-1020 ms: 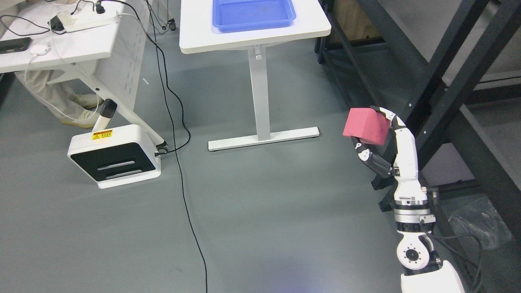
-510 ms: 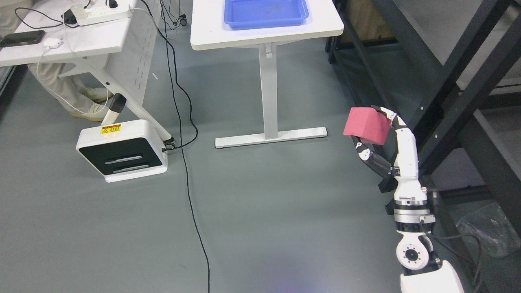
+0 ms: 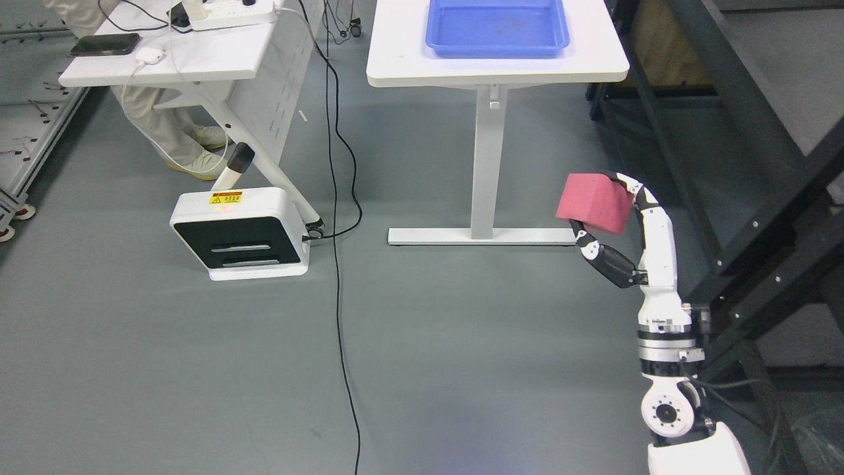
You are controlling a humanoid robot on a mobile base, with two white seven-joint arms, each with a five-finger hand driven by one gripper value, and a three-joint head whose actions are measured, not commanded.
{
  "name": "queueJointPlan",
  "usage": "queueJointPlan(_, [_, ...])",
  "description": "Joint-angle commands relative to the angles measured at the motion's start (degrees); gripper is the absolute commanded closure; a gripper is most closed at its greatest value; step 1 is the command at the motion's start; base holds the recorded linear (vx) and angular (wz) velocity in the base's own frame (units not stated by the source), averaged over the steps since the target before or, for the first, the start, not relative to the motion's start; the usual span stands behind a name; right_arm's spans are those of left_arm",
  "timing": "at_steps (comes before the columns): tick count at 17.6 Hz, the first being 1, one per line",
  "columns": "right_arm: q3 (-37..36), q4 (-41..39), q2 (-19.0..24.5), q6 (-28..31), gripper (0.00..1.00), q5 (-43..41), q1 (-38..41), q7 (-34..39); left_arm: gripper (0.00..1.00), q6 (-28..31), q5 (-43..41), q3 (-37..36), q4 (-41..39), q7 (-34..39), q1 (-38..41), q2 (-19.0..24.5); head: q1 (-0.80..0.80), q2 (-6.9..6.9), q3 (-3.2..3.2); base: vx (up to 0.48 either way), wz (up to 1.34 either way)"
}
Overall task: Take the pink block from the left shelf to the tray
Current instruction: 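Turn and drive to the white table, carrying the block in the right hand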
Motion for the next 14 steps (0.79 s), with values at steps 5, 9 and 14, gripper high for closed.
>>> queueJointPlan(5, [0.19,-0.01,-1.00,-0.01,0.94,-0.06,-1.14,-0.04,0.00,0.05,0.00,0.00,-1.00,-0.01,1.14,1.00,0.00,0.00,0.00,0.206,0.18])
queueJointPlan(9, [0.19,-0.01,-1.00,-0.01,0.94,-0.06,-1.14,-0.04,0.00,0.05,0.00,0.00,-1.00,-0.01,1.14,1.00,0.00,0.00,0.00,0.239,-0.05])
queueJointPlan(14, [0.19,-0.01,-1.00,-0.01,0.94,-0.06,-1.14,-0.04,0.00,0.05,0.00,0.00,-1.00,-0.01,1.14,1.00,0.00,0.00,0.00,0.249,-0.09])
